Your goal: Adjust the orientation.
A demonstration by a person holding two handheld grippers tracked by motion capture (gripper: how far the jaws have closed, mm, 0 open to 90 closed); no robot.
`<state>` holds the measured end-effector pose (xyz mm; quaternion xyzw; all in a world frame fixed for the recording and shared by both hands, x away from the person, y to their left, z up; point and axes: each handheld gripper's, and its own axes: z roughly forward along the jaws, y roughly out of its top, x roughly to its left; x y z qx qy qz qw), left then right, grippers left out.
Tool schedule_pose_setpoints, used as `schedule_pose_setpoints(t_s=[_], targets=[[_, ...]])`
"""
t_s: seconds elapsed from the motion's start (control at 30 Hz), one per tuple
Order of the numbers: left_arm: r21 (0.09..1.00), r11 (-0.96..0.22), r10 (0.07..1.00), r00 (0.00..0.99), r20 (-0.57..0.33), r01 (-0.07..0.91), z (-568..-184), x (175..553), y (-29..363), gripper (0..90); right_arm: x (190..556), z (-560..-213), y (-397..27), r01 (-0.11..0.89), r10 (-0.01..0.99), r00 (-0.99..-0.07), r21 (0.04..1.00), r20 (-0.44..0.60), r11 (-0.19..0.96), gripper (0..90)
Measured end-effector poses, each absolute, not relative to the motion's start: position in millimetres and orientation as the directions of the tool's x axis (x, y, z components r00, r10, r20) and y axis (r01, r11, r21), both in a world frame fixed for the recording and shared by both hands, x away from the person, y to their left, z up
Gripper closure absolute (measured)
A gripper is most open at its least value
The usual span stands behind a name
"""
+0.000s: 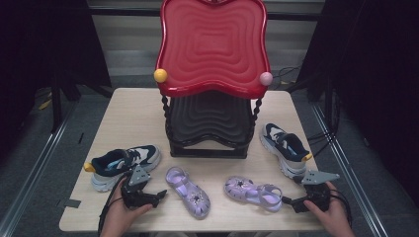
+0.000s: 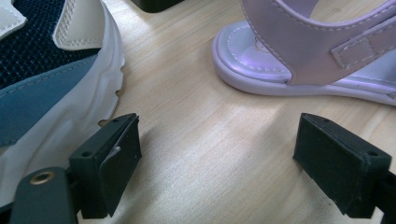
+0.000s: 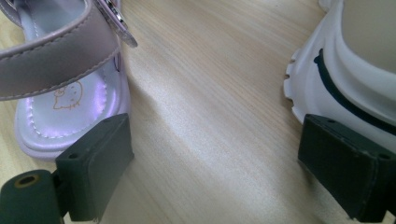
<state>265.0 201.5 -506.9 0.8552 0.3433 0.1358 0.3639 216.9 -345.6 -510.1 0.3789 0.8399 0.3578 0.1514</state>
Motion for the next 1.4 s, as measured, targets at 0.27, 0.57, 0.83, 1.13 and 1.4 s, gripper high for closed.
schedule_pose_setpoints(t_s=[0.27, 0.57, 0.83, 1.13, 1.4], targets=[[0.693, -0.524, 0.675, 0.737, -0.017, 0.496, -502, 264, 200, 20.4, 217, -510, -346, 0.529, 0.745, -0.667, 0.716, 0.017, 0.456, 8.9], [0.706, -0.545, 0.617, 0.786, -0.028, 0.452, -486, 259, 196, 22.6, 217, -510, -346, 0.528, 0.745, -0.667, 0.716, 0.017, 0.457, 8.9], [0.662, -0.591, 0.564, 0.823, -0.069, 0.461, -482, 254, 185, 37.2, 217, -510, -346, 0.528, 0.745, -0.667, 0.716, 0.017, 0.457, 8.9], [0.611, -0.692, 0.439, 0.896, -0.067, 0.384, -470, 241, 159, 65.0, 217, -510, -346, 0.528, 0.745, -0.667, 0.716, 0.018, 0.456, 8.9], [0.555, -0.759, 0.337, 0.935, -0.112, 0.340, -467, 235, 141, 89.3, 217, -510, -346, 0.529, 0.745, -0.667, 0.716, 0.018, 0.456, 8.8]])
